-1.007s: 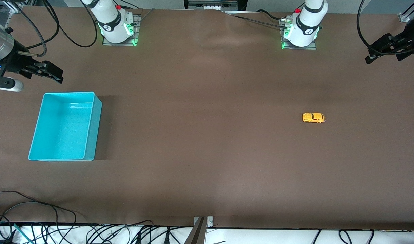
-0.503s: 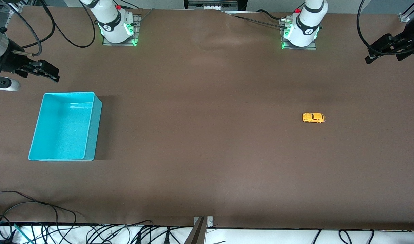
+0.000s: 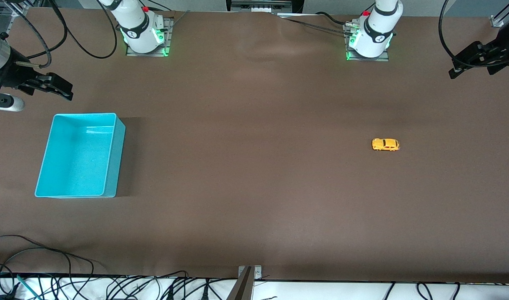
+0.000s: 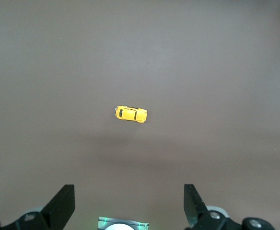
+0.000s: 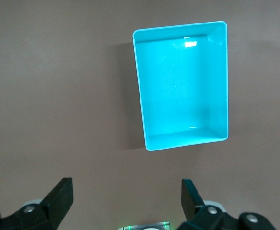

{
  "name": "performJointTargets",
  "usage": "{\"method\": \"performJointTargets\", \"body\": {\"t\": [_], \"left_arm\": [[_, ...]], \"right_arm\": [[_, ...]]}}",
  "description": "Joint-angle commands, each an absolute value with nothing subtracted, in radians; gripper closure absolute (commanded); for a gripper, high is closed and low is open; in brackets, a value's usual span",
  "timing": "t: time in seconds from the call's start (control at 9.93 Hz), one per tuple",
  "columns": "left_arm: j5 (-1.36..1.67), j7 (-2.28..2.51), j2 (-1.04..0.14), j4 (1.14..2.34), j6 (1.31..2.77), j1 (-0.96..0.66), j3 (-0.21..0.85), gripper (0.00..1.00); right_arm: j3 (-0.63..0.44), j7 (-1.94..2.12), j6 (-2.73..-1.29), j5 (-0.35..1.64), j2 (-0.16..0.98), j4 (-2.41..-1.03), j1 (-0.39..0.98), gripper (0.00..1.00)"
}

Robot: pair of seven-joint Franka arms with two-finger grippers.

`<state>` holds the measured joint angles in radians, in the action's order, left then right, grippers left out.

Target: Wind up and store yellow beetle car

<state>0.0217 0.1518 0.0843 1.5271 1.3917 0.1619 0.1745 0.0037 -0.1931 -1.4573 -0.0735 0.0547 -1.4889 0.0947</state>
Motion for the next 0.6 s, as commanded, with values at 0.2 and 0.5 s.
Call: {"method": "performJointTargets", "body": {"t": [0.2, 0.5], "left_arm": [[0.014, 0.161, 0.087, 1.520, 1.384, 0.163, 0.176, 0.00], [0.014, 0.161, 0.087, 1.522, 1.373, 0.164, 0.176, 0.00]], "right_arm": [[0.005, -0.195, -1.434, -0.084, 0.034, -1.496, 0.094, 0.00], [-0.015, -0.195, -1.436, -0.081, 0.048, -1.500, 0.092, 0.00]]}}
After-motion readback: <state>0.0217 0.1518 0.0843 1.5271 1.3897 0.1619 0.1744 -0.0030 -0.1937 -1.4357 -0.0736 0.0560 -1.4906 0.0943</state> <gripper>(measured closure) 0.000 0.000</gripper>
